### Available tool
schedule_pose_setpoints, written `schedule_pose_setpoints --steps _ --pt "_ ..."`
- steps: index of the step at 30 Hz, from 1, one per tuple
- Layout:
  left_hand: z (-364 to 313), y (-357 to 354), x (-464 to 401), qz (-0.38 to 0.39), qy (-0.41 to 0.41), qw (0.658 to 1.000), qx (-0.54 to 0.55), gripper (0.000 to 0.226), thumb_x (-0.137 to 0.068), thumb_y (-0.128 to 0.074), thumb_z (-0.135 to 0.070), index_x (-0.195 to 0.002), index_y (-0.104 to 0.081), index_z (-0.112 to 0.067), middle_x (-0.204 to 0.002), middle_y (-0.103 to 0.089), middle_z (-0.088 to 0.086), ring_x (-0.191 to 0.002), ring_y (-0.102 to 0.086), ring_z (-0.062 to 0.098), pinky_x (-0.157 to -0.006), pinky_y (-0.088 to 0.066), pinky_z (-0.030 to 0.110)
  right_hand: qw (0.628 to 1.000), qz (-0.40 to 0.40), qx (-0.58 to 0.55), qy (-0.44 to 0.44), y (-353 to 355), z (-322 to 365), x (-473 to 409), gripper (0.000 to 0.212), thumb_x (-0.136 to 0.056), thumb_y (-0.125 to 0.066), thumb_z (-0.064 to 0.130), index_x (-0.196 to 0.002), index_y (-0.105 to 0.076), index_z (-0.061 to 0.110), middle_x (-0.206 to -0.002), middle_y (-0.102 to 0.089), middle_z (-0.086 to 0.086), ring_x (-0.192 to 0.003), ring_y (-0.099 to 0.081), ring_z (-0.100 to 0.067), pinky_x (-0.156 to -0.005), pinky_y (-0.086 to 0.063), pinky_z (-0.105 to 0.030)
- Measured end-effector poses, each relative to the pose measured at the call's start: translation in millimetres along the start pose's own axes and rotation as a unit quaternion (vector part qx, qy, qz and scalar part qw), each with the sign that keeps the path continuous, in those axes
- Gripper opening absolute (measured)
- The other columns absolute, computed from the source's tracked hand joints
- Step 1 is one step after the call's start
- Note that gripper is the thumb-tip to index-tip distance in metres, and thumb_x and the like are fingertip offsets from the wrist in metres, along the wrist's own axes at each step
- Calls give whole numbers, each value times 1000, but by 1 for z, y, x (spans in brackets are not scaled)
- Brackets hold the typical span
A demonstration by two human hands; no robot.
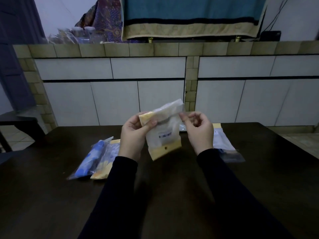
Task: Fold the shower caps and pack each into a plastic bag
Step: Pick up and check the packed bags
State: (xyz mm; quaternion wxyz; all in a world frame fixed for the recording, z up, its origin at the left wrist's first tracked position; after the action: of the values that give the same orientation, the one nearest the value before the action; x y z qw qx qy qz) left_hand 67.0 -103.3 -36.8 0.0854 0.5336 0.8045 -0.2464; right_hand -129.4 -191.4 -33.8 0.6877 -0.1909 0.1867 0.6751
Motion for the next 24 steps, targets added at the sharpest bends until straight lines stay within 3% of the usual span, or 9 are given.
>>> schedule_pose_setpoints --steps 2,6,8,10,12,16,20,23,24 --pt "-3 -5 1 9 -25 1000 -15 19 -79 -70 -1 -92 -70 -15 -89 -72 2 -86 -66 17 -66 -52 22 1000 -1 -2 -24 3 0 1 46 -88 -57 51 -71 -59 8 -60 -46 -1 -59 -43 -11 -58 -37 -23" --pt "5 -16 4 55 -23 997 -45 33 -78 -67 8 -77 -76 -24 -104 -72 -5 -106 -64 17 -82 -51 23 945 155 -54 -282 -17 -35 17 77 -85 -34 75 -74 -66 6 -56 -56 -4 -51 -49 -16 -54 -38 -26" --pt "12 -21 5 85 -15 994 -74 43 -77 -65 15 -70 -78 -25 -112 -69 -6 -113 -62 19 -80 -51 21 909 213 -84 -347 -24 -41 28 60 -89 -44 62 -88 -65 6 -62 -57 -7 -49 -50 -17 -53 -38 -25" --pt "17 -19 3 89 -4 992 -93 47 -73 -61 20 -70 -78 -24 -122 -64 -6 -117 -59 16 -80 -49 19 908 222 -90 -343 -23 -41 27 28 -90 -53 33 -99 -59 8 -76 -56 -8 -51 -52 -17 -52 -41 -24" --pt "19 -12 0 80 16 992 -93 44 -63 -55 11 -78 -77 -23 -131 -57 -4 -119 -56 12 -79 -47 22 916 234 -83 -314 -25 -42 24 19 -86 -57 18 -100 -58 5 -85 -55 -13 -63 -53 -24 -56 -43 -27" --pt "36 -9 2 74 129 989 -8 61 -53 -45 -2 -108 -66 -11 -107 -59 16 -89 -52 31 -69 -42 33 935 275 15 -225 -30 -38 21 17 -79 -66 15 -90 -56 8 -82 -46 -12 -73 -43 -23 -66 -36 -30" --pt "41 0 3 32 103 974 -200 61 -68 -81 -15 -125 -61 -18 -120 -64 -1 -110 -60 15 -95 -49 32 937 271 106 -193 -32 -43 20 20 -84 -65 15 -68 -55 7 -62 -43 -5 -60 -36 -16 -57 -30 -26" --pt "46 3 3 20 119 962 -244 60 -71 -83 -11 -125 -61 -18 -122 -61 -7 -116 -53 9 -94 -47 25 940 251 71 -221 -34 -50 20 45 -73 -76 39 -87 -68 -3 -83 -68 -19 -75 -59 -26 -72 -48 -34" --pt "47 4 3 20 123 961 -247 57 -71 -83 -12 -124 -62 -18 -120 -61 -6 -115 -53 8 -91 -46 24 944 241 80 -208 -34 -48 19 36 -77 -76 37 -89 -70 3 -88 -70 -14 -81 -63 -24 -76 -50 -32"
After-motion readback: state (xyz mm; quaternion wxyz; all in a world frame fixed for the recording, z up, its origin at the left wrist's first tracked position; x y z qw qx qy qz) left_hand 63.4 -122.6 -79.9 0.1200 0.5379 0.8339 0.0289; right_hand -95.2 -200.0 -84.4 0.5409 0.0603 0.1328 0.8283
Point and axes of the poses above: each hand's wrist, its own x-axis away from the middle knuckle, its own y-axis out of the back of the hand, z = x × y, the point moved 9 cm from there along -x, towards the middle knuckle
